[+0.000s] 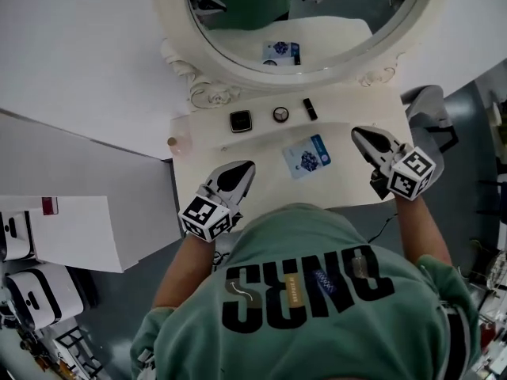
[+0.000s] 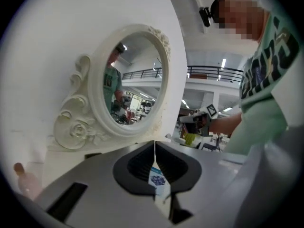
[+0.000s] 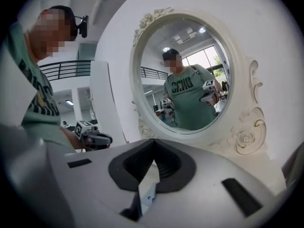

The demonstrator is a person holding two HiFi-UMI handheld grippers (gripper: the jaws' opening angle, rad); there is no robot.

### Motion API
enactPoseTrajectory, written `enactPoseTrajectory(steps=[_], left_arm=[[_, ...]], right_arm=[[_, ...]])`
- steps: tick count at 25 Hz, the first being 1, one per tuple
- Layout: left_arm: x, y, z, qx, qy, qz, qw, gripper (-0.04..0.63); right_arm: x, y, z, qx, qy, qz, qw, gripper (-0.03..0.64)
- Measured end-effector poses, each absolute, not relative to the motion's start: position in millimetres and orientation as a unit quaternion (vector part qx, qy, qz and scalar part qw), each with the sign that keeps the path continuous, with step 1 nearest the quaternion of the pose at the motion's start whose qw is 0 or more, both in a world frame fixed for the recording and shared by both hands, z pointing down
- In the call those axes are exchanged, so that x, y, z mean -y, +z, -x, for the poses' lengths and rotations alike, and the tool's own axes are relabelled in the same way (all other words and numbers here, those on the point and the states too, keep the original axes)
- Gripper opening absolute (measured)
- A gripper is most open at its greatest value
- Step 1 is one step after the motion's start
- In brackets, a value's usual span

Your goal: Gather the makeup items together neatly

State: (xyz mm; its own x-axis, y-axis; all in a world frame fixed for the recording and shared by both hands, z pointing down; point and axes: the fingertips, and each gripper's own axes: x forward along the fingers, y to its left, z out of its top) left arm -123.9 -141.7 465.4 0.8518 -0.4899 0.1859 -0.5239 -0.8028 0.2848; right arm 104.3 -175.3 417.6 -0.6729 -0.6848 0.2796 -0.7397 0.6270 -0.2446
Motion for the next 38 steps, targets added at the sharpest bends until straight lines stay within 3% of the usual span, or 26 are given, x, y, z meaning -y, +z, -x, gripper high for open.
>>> enactPoseTrajectory(steps=[2,6,10,16,22,26,27,28,31,38], left_arm=[[143,488,80,0.234,0.104,-0.952,0.165,0.014],[142,542,1,0.170,0.229,-0.949,0.136,0.190],[145,618,-47,0.123,0.358,-0.922,0.083,0.283],[161,694,-74,0.102,0.469,-0.873,0.092,0.361],[170,739,-81,0.078,0.522,-0.842,0.110,0.390],[170,737,-82,0.062,0.526,-0.842,0.102,0.378],[168,735,-83,0.062,0.526,-0.842,0.103,0.317],[166,733,-85,0.063,0.525,-0.842,0.106,0.211],[158,723,-92,0.086,0.512,-0.844,0.133,0.067],[155,674,-122,0.173,0.409,-0.863,0.241,0.046]], right_arm=[[157,415,-123,0.902,0.164,-0.390,0.084,-0.006],[125,417,-172,0.901,0.155,-0.395,0.093,-0.006],[100,426,-232,0.891,0.169,-0.413,0.084,-0.006],[68,441,-314,0.873,0.192,-0.442,0.077,-0.006],[51,454,-368,0.860,0.209,-0.459,0.079,-0.006],[45,457,-387,0.857,0.213,-0.463,0.076,-0.006],[44,457,-391,0.857,0.215,-0.463,0.075,-0.006],[44,458,-393,0.857,0.215,-0.462,0.073,-0.006],[45,459,-397,0.861,0.214,-0.457,0.069,-0.006],[53,452,-391,0.874,0.204,-0.436,0.063,-0.006]])
